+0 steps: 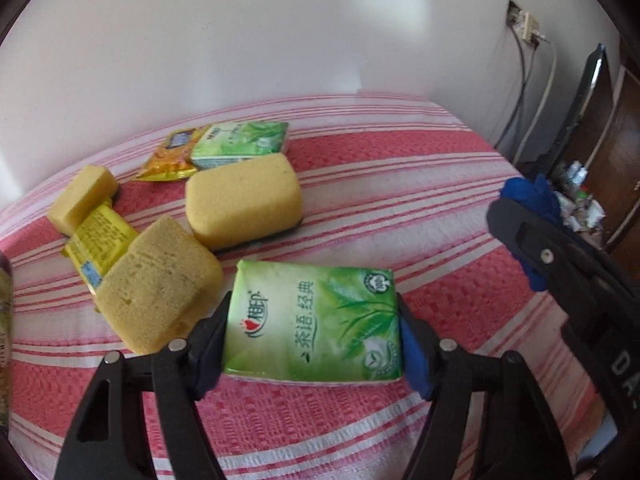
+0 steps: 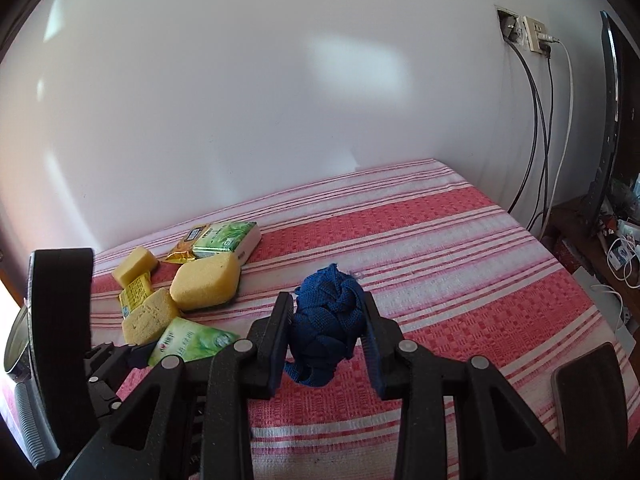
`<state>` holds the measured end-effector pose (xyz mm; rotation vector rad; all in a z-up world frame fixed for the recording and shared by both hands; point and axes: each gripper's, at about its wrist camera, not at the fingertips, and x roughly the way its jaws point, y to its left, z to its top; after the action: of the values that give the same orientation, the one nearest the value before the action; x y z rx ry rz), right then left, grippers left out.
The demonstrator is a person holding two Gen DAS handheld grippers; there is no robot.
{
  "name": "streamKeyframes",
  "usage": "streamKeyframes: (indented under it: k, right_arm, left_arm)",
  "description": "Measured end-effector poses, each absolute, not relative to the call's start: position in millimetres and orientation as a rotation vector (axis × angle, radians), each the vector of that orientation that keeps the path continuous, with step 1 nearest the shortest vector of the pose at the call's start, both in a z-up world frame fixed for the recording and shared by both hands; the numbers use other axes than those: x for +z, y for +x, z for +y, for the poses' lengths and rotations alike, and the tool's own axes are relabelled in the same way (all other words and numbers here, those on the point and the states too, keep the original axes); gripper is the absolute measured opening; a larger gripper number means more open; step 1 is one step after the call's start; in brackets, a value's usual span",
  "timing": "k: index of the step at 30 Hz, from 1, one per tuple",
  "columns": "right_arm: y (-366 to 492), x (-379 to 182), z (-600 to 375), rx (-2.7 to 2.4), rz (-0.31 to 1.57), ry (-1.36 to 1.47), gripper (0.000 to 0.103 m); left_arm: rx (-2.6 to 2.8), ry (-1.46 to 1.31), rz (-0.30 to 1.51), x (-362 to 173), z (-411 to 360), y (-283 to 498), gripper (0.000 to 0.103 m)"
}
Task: Organize objects
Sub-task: 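Grasp the green tea tissue pack with the left tool while the right tool holds the toy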
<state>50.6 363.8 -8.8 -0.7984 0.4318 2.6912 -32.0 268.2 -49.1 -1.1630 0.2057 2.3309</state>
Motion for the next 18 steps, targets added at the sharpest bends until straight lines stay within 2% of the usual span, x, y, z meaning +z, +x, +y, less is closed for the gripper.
streamKeyframes:
  k: [7, 13, 18]
  right_arm:
    - [56.7, -6.0, 373.3, 2.679, 0.441, -0.734, 0.036]
    - [66.9, 3.9, 370.8, 2.657, 0.345, -0.593, 0.036]
    - [65.6, 7.0, 360.2, 2.666, 0.286, -0.582, 0.036]
  left_arm:
    - [2.375, -1.095, 0.124, -40.0, 251.6, -17.0, 0.072]
    - [2.546, -0.896, 0.25, -20.3, 234.6, 4.6, 0.072]
    - [2.622, -0.811, 0.305, -12.9, 212.7, 9.9, 0.072]
